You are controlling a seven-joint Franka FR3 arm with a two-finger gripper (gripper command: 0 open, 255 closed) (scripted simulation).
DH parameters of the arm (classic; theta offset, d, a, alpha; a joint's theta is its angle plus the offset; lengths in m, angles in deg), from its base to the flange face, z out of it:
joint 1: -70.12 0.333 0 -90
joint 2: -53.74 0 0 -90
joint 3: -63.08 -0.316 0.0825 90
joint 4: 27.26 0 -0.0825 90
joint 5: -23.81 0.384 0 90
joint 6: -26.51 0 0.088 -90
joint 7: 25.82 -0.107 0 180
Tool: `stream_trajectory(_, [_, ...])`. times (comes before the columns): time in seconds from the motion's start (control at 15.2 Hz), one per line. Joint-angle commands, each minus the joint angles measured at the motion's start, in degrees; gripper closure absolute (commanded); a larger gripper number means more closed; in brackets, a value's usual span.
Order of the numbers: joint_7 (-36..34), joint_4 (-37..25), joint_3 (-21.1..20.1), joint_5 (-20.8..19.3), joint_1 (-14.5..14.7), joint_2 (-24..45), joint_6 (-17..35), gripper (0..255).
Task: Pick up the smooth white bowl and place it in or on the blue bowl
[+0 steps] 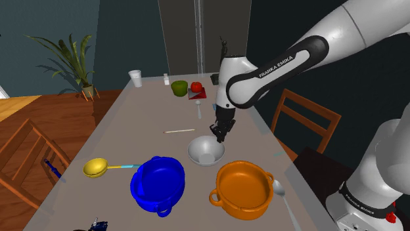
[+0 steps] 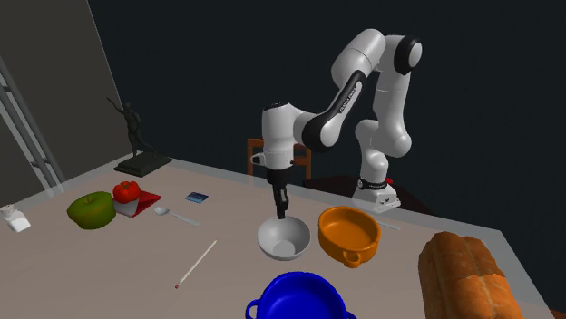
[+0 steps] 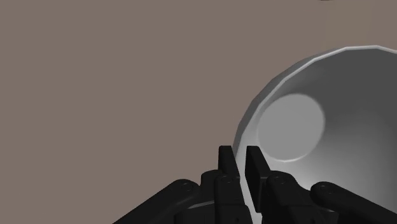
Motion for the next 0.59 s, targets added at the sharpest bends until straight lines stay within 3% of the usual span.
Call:
stream_trajectory(0.0, [-0.2, -0.7, 0.0, -0.1, 0.0, -0.9, -1.6, 255])
stream_trajectory(0.53, [-1.0, -3.7, 0.3, -0.3, -0.2, -4.2, -7.8, 255])
